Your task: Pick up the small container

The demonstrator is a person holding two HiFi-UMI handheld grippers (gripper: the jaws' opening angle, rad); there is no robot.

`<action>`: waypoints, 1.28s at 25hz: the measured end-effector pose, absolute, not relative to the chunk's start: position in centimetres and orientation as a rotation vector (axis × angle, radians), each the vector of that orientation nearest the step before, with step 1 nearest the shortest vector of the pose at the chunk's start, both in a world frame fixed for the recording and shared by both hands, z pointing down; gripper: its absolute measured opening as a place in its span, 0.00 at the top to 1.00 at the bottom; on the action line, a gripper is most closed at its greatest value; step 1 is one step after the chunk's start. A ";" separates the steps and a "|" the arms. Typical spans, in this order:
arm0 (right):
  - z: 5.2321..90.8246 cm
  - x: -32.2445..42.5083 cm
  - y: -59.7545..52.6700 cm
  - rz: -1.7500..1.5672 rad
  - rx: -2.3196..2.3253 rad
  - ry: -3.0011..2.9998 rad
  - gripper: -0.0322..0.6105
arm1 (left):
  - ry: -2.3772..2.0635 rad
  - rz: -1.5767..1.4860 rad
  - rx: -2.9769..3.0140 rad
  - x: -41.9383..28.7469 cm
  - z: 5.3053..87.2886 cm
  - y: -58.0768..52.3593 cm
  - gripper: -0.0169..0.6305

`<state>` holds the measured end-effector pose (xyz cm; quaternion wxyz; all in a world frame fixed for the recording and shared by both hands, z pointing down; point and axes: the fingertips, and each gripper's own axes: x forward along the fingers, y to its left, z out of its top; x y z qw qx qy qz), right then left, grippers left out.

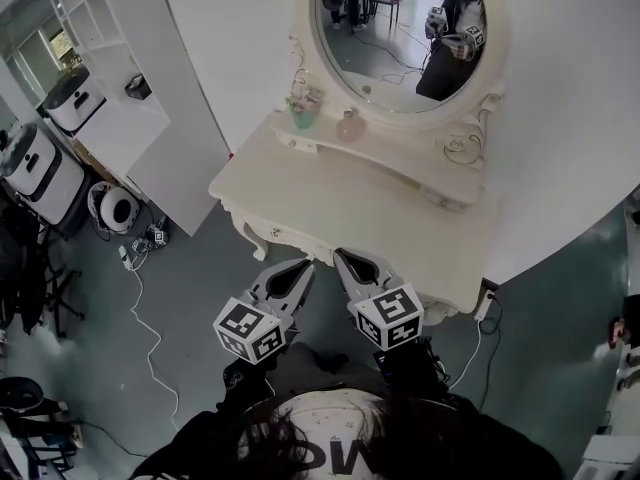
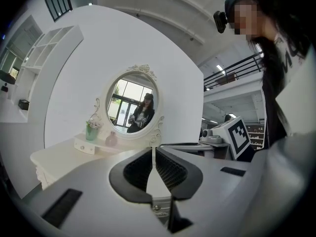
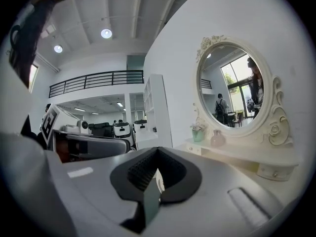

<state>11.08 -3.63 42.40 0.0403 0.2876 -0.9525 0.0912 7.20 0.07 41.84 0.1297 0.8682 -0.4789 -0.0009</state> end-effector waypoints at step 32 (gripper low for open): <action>43.1 -1.3 -21.2 0.326 1.128 -2.781 0.94 | -1.156 0.036 2.605 -6.6 42.4 -18.9 0.97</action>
